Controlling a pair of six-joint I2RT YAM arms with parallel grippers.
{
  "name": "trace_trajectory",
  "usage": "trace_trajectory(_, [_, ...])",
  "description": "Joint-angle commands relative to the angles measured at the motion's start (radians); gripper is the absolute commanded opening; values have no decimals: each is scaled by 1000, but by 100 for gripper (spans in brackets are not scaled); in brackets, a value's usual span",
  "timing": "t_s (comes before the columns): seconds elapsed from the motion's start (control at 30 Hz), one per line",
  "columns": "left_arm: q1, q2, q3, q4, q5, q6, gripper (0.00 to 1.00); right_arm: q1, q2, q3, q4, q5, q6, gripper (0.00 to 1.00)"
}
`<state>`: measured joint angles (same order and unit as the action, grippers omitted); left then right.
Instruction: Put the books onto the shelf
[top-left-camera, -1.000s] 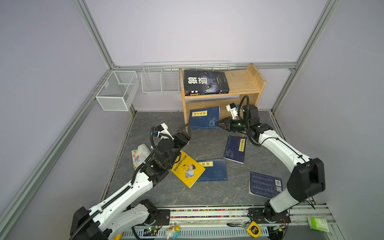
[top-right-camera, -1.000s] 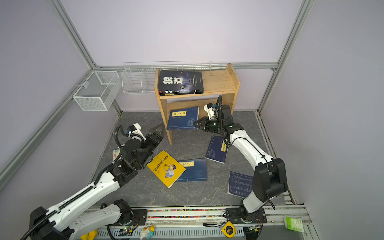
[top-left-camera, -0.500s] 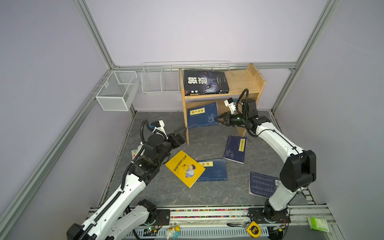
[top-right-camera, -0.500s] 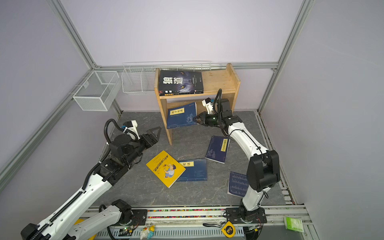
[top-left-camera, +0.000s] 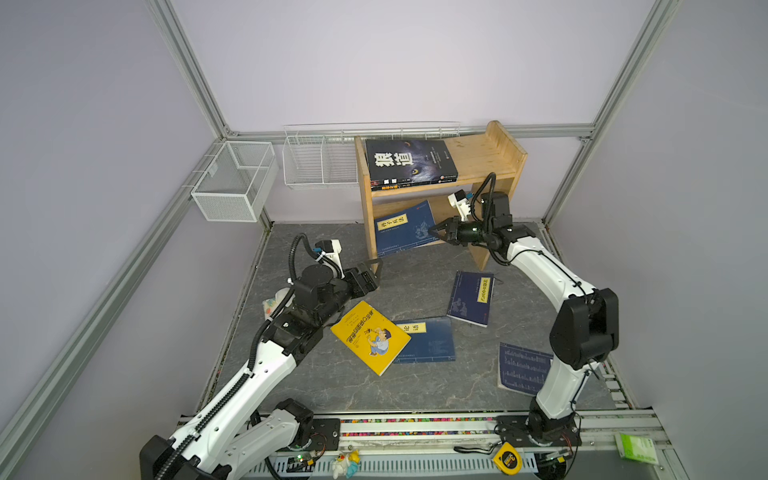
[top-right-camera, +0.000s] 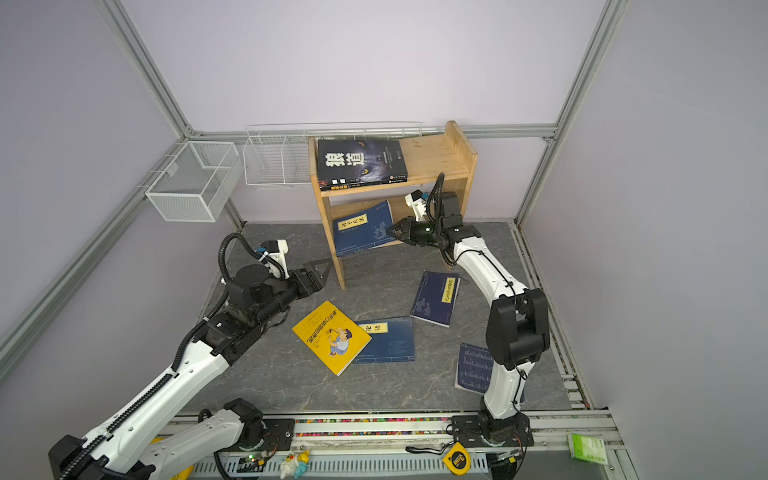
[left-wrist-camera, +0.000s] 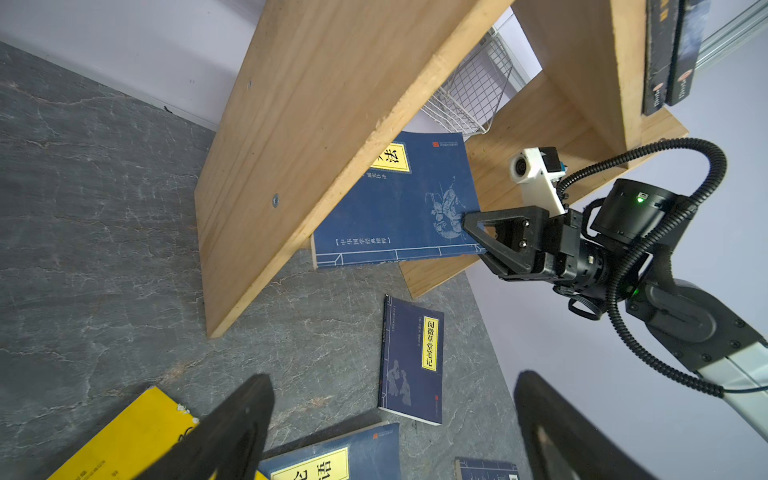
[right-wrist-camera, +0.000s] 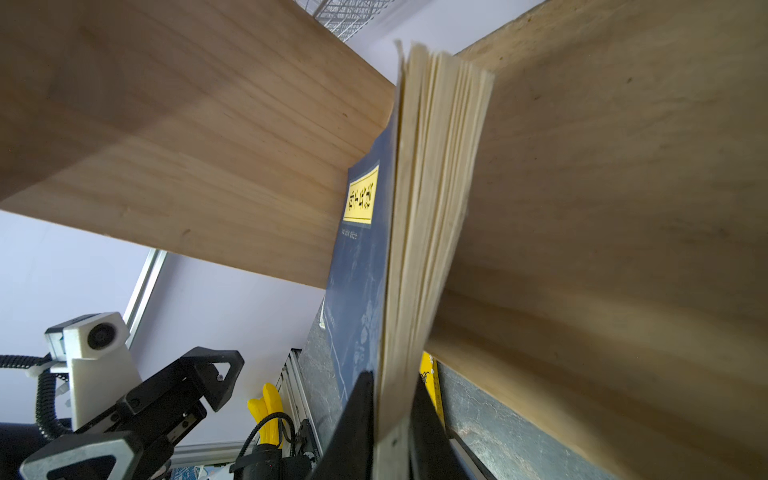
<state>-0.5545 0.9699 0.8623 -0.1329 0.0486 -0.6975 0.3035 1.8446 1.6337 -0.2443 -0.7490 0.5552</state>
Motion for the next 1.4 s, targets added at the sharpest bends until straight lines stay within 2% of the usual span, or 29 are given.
trace_trajectory(0.0, [8, 14, 25, 5, -40, 25, 91, -3, 22, -16, 109, 26, 74, 18])
trace_trajectory(0.2, [8, 56, 44, 24, -80, 33, 91, -3, 17, -57, 209, 99, 146, 17])
trace_trajectory(0.57, [10, 93, 57, 57, -99, 39, 91, -1, 44, -93, 312, 133, 249, 12])
trace_trajectory(0.93, [11, 189, 129, 86, -117, 84, 91, 14, 75, -48, 267, 42, 198, 12])
trace_trajectory(1.2, [18, 308, 236, 115, -138, 137, 88, 18, 69, -60, 264, 40, 201, 12])
trace_trajectory(1.37, [40, 369, 257, 156, -157, 132, 81, 31, 65, -81, 270, 51, 208, 12])
